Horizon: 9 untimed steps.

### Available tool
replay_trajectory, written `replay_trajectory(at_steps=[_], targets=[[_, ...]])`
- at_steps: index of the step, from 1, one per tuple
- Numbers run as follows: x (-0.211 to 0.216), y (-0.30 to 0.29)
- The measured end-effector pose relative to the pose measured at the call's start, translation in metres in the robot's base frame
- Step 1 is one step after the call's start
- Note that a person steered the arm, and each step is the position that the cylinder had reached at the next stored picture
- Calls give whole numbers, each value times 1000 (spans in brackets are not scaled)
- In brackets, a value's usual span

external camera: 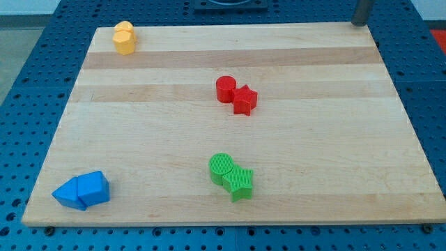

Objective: Point your arm closer to red star

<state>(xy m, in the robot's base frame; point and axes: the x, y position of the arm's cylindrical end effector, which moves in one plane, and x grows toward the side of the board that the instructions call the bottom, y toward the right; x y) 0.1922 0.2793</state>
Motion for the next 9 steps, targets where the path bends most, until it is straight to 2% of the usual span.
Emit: replay_trajectory(at_steps=[2,3,5,6,7,9], targets=[[4,0],[48,5],[195,0],[252,-36],[271,-74],[270,-181]])
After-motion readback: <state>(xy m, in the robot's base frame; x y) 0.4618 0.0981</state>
